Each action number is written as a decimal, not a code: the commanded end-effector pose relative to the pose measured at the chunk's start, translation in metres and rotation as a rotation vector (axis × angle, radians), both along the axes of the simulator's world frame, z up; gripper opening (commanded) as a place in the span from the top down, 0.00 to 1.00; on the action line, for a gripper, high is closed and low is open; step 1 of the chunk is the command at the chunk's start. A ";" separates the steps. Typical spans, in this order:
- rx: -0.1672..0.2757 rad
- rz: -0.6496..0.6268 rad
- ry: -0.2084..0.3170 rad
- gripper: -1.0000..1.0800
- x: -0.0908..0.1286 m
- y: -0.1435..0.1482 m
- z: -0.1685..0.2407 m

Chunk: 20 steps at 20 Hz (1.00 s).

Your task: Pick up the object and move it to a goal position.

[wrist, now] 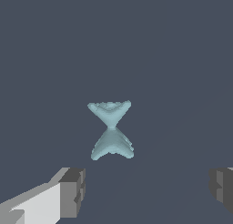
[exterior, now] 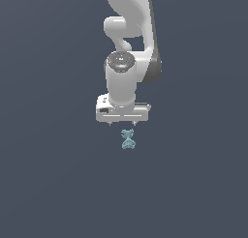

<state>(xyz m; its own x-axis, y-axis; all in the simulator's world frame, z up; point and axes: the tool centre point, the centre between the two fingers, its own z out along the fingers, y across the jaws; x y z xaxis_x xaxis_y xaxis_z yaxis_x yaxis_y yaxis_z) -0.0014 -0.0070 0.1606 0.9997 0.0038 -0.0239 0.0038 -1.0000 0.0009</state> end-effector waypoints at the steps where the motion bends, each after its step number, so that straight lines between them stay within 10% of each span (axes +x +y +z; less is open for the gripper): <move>1: 0.000 0.000 0.000 0.04 0.000 0.000 0.000; 20: -0.006 0.059 -0.028 0.04 0.011 0.017 -0.016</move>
<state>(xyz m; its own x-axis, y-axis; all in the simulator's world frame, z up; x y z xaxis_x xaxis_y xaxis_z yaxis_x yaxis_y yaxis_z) 0.0097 0.0078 0.1515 0.9980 0.0636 0.0053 0.0636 -0.9979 0.0090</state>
